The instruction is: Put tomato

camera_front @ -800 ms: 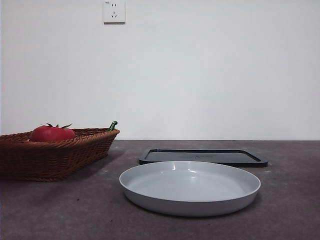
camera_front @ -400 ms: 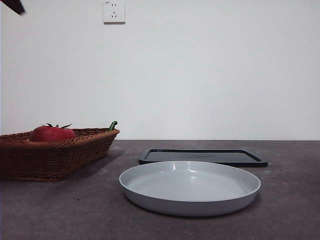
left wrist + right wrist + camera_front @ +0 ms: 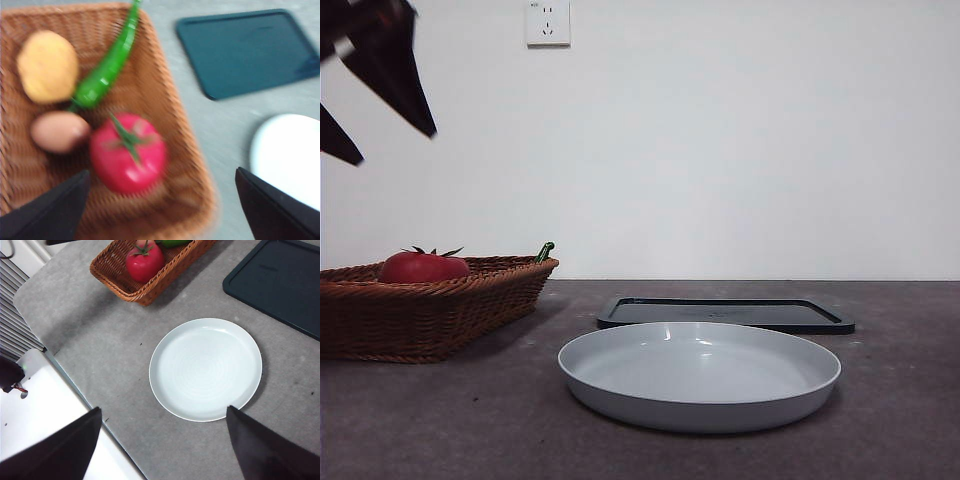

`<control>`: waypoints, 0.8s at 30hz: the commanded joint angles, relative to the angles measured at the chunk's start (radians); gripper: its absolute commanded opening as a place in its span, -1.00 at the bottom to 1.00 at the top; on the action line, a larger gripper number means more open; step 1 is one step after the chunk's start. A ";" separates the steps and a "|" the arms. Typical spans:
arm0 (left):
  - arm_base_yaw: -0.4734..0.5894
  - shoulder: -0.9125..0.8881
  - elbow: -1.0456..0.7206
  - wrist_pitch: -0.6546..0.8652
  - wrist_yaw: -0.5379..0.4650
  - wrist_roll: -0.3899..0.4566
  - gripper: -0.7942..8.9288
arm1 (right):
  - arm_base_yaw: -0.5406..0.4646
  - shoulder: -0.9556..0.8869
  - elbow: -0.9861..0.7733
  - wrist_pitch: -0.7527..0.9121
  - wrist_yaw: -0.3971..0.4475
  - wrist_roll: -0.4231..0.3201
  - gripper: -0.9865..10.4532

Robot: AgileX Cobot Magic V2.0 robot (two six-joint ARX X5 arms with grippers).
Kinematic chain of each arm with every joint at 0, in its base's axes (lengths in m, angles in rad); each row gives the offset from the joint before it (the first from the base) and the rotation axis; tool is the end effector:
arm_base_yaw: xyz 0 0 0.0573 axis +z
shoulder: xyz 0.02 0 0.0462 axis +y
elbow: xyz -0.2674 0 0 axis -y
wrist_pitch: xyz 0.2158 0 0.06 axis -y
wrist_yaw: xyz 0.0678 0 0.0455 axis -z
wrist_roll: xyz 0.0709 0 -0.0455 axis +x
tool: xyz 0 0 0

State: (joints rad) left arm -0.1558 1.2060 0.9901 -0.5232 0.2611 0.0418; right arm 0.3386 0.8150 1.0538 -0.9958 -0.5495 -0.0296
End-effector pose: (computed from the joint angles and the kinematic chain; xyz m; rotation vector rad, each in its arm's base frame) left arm 0.2431 -0.0567 0.2739 0.0001 0.7347 -0.4131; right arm 0.1059 0.0766 0.3194 0.0560 0.7644 0.8554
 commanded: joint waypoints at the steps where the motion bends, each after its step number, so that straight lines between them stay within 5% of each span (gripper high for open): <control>1: -0.005 0.067 0.021 0.060 -0.036 0.048 0.13 | 0.005 0.008 0.019 0.009 0.000 -0.005 -0.13; 24: -0.023 0.346 0.021 0.209 -0.056 0.101 0.13 | 0.005 0.008 0.019 0.007 -0.001 -0.003 -0.13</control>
State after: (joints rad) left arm -0.1749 1.5307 0.9901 -0.3214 0.2073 0.1215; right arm 0.3386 0.8150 1.0538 -0.9962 -0.5495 -0.0292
